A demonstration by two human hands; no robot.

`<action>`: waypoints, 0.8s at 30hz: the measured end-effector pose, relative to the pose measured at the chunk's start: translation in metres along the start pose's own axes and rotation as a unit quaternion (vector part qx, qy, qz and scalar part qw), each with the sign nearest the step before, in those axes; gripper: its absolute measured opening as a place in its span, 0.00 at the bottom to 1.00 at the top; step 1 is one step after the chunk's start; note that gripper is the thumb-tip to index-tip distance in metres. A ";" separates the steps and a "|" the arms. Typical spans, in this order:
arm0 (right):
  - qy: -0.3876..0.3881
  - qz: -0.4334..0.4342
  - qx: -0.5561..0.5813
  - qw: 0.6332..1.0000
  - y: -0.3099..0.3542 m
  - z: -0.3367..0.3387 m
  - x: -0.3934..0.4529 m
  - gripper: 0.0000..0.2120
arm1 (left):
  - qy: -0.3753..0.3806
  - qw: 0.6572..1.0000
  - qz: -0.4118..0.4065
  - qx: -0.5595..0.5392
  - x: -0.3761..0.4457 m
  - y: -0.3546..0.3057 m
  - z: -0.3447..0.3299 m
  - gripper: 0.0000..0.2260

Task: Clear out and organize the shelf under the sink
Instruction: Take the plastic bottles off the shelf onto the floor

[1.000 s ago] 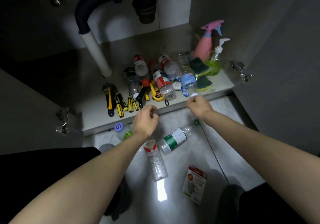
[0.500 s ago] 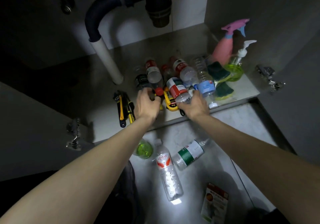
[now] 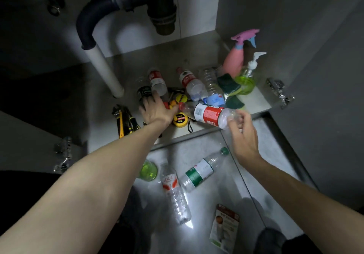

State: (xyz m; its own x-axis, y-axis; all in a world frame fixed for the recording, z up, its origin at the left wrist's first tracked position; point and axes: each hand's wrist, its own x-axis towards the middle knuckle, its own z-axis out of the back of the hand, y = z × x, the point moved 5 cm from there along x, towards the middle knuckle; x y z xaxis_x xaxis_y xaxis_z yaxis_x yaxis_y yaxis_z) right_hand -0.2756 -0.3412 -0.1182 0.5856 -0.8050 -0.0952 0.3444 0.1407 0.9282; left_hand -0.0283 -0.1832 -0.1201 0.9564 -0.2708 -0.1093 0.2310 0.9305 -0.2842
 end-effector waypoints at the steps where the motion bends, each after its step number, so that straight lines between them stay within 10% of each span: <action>1: -0.021 -0.001 -0.002 1.000 -0.002 0.012 -0.001 0.20 | 0.005 1.000 -0.007 0.007 -0.001 -0.001 -0.002 0.41; 15: -0.120 -0.069 -0.074 0.988 -0.025 0.064 -0.009 0.20 | -0.107 0.977 0.039 -0.180 -0.030 0.019 0.044 0.21; 24: 0.018 -0.153 -0.267 0.951 -0.058 0.054 -0.025 0.35 | -0.163 0.865 0.146 -0.450 -0.063 0.050 0.062 0.22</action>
State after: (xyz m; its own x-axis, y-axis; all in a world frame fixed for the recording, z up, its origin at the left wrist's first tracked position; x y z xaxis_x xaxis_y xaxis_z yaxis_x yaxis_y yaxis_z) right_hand -0.3500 -0.3605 -0.1499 0.4194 -0.8366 -0.3523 0.8210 0.1840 0.5404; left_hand -0.0661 -0.1046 -0.0682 0.9839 0.1652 -0.0686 -0.1218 0.3377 -0.9333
